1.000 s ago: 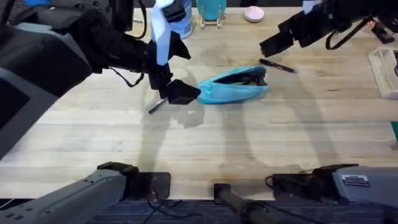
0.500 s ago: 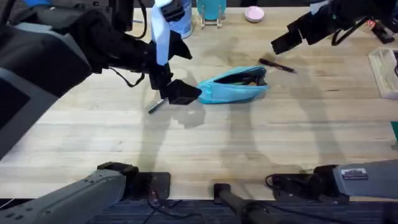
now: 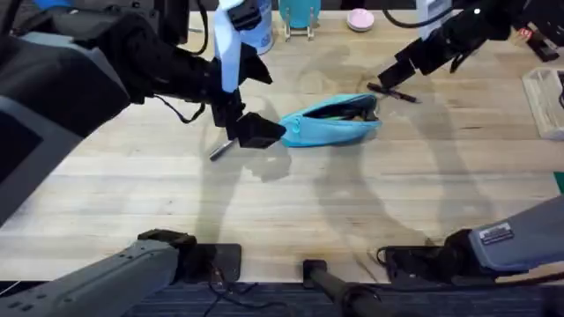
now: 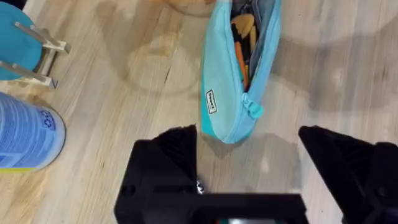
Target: Unzip the bag, pick up the pens from the table one at a time and place them inside, then zip the bag closed.
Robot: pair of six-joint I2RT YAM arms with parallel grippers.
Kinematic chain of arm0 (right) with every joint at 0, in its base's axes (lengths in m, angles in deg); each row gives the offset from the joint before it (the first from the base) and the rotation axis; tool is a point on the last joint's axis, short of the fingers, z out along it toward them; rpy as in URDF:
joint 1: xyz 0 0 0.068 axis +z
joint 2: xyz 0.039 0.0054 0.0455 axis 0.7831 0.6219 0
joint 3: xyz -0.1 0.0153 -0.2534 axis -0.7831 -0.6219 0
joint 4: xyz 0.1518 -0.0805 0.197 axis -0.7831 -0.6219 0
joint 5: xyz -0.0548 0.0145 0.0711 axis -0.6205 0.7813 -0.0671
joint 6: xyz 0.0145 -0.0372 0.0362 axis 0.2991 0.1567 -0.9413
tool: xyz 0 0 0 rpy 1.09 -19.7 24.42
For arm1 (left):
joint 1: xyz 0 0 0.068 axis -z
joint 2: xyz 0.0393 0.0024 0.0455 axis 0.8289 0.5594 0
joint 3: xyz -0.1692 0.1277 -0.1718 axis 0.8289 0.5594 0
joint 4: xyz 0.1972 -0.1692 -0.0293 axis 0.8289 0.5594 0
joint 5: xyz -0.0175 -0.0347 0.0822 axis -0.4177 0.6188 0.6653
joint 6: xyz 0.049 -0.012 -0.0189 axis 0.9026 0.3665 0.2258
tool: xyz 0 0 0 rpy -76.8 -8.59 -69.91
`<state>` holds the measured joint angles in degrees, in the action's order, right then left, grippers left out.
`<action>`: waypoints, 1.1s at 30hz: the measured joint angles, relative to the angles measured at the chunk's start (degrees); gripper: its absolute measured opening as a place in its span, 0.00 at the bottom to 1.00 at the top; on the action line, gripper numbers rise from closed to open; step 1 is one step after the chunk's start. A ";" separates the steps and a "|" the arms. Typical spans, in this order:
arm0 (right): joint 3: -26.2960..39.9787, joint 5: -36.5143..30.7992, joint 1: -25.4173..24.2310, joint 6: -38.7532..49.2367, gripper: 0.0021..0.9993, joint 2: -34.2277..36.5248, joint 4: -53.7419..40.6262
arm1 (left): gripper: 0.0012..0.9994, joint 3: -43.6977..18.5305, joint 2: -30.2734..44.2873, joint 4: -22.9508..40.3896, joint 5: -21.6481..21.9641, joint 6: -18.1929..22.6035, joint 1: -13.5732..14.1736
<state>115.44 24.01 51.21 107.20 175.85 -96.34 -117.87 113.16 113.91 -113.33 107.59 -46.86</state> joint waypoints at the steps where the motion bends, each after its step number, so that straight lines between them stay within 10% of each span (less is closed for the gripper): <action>1: 0.00 0.00 0.00 0.55 1.00 0.36 0.45 | 0.99 0.00 0.00 0.00 0.00 0.00 0.00; 33: 0.11 0.74 -0.17 3.94 0.94 9.52 -0.83 | 0.99 0.00 0.00 0.00 -0.02 0.00 0.00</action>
<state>115.55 24.76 51.03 111.14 185.37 -97.17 -117.87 113.16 113.91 -113.35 107.59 -46.86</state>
